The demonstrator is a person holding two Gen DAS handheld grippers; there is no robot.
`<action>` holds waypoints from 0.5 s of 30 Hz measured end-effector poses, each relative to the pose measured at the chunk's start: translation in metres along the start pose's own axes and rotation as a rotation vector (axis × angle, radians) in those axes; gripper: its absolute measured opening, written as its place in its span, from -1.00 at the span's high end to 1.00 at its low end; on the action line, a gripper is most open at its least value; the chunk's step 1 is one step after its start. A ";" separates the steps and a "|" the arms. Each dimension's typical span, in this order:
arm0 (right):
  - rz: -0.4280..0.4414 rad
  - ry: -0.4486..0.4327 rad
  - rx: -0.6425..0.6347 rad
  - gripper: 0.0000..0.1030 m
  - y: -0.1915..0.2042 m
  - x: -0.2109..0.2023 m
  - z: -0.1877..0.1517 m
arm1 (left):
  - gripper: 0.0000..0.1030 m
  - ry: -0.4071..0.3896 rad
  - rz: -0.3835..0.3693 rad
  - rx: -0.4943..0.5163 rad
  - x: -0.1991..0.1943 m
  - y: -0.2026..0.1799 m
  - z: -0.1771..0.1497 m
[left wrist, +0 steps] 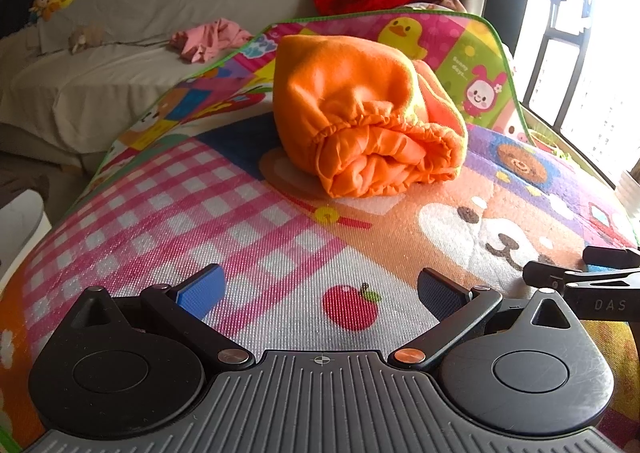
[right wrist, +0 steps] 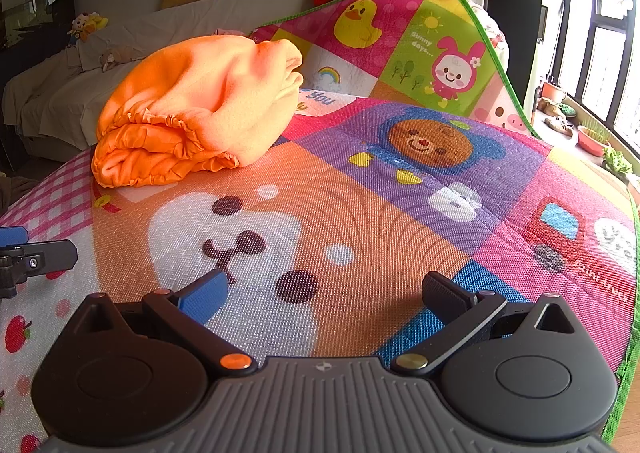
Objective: Fold clothes
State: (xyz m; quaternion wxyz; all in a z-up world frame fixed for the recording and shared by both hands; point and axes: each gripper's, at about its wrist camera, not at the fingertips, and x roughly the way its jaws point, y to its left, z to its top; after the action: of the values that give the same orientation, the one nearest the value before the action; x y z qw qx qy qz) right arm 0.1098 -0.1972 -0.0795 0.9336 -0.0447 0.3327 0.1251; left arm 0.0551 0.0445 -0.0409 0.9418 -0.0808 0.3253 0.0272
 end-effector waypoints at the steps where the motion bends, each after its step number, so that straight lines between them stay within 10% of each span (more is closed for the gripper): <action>1: 0.000 0.000 0.000 -1.00 0.000 0.000 0.000 | -1.00 0.001 0.001 0.001 0.000 0.000 0.000; 15: -0.002 0.000 -0.001 -1.00 0.001 -0.001 0.000 | -1.00 0.003 0.007 0.011 0.001 -0.001 0.000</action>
State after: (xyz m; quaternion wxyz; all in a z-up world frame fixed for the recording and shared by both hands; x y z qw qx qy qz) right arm 0.1090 -0.1969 -0.0794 0.9337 -0.0455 0.3327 0.1242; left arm 0.0555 0.0436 -0.0412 0.9416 -0.0746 0.3272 0.0288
